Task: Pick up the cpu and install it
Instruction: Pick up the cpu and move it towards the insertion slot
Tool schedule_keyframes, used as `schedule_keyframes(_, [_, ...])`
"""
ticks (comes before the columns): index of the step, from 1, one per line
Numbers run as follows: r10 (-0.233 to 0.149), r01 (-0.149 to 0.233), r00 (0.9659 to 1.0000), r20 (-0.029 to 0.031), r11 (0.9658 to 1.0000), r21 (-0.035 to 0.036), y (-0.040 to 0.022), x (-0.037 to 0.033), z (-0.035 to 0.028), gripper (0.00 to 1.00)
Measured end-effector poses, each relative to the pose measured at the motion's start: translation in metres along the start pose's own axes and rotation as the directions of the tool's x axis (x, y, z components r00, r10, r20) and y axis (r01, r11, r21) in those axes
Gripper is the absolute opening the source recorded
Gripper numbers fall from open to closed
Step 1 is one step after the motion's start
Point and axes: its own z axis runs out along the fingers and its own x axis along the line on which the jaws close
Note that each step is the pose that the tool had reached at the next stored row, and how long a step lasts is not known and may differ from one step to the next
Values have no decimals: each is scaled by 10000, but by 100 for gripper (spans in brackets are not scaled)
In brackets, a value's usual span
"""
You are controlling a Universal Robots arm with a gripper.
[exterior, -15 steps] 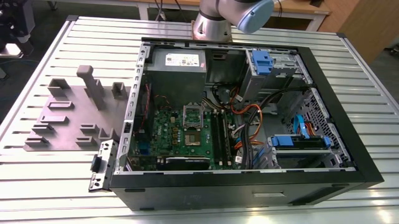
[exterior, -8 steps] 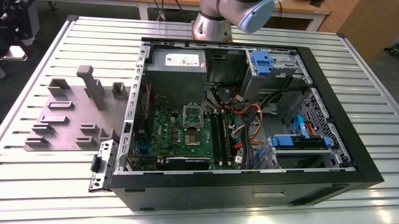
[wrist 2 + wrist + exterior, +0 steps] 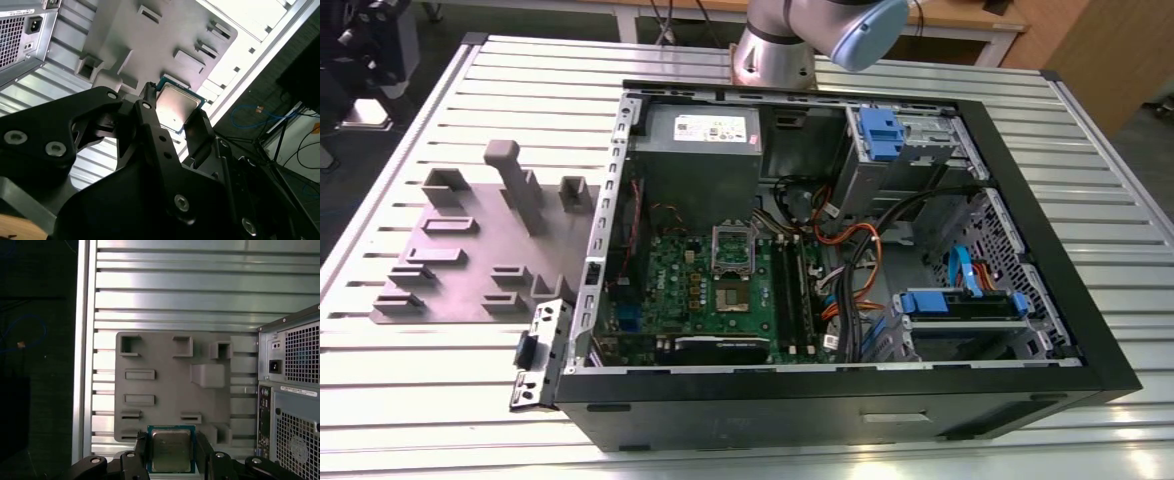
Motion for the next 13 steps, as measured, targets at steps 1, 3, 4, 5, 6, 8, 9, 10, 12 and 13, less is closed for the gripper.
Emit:
schedule_keyframes(1, [0,0,10000,1,10000,0,0,-7,0,47])
schedule_keyframes(3, [0,0,10000,1,10000,0,0,-28,0,47])
schedule_keyframes(4, [0,0,10000,1,10000,0,-1,-41,0,47])
schedule_keyframes(5, [0,0,10000,1,10000,0,-1,-52,0,47])
schedule_keyframes(6, [1,-1,10000,1,10000,0,-1,-62,0,47])
schedule_keyframes(8, [0,0,10000,1,10000,0,-8,-71,0,47])
schedule_keyframes(9, [0,0,10000,0,10000,1,-13,-73,0,47])
schedule_keyframes(10, [0,0,10000,1,10000,0,-20,-77,-1,47])
schedule_keyframes(12, [0,0,10000,0,10000,0,-31,-84,-1,47])
schedule_keyframes(13, [0,0,10000,2,10000,0,-33,-92,-1,47])
